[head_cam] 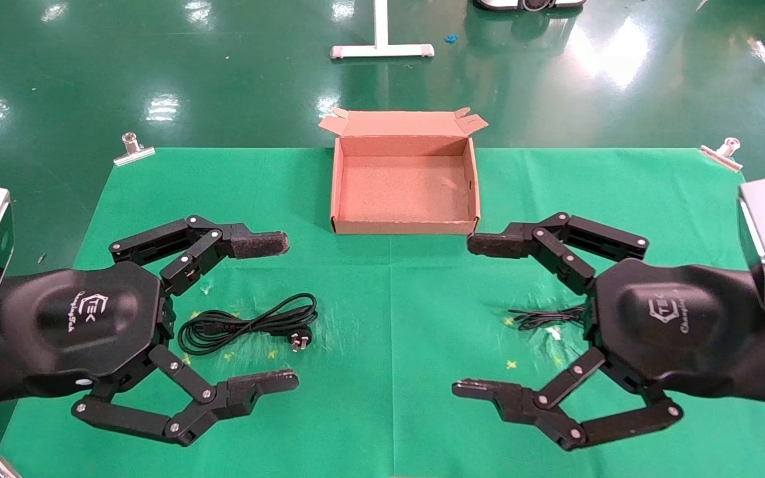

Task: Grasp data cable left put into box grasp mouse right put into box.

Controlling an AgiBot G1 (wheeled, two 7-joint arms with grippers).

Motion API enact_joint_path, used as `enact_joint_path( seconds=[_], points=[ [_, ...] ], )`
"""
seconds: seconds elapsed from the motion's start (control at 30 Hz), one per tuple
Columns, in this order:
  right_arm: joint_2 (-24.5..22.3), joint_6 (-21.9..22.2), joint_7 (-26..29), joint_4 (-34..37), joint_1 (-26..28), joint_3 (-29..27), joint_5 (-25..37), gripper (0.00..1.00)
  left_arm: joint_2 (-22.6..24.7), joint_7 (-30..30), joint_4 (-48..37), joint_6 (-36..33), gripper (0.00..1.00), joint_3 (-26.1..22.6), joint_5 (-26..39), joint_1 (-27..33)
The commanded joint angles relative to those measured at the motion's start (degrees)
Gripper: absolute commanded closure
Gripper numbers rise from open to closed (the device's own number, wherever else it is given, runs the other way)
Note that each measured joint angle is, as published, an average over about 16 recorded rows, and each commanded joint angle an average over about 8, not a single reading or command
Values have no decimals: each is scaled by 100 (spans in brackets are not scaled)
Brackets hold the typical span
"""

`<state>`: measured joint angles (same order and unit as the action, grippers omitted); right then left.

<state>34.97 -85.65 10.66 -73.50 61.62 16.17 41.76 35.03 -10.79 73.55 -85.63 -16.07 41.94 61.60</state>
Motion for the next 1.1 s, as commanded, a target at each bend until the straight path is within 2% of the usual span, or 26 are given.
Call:
enact_joint_path(
  seconds=[0.03, 1.1],
  points=[
    [0, 0, 0, 0, 0, 0, 0, 0, 0, 0, 0, 0, 0, 0, 0, 0],
    [0, 0, 0, 0, 0, 0, 0, 0, 0, 0, 0, 0, 0, 0, 0, 0]
  ],
)
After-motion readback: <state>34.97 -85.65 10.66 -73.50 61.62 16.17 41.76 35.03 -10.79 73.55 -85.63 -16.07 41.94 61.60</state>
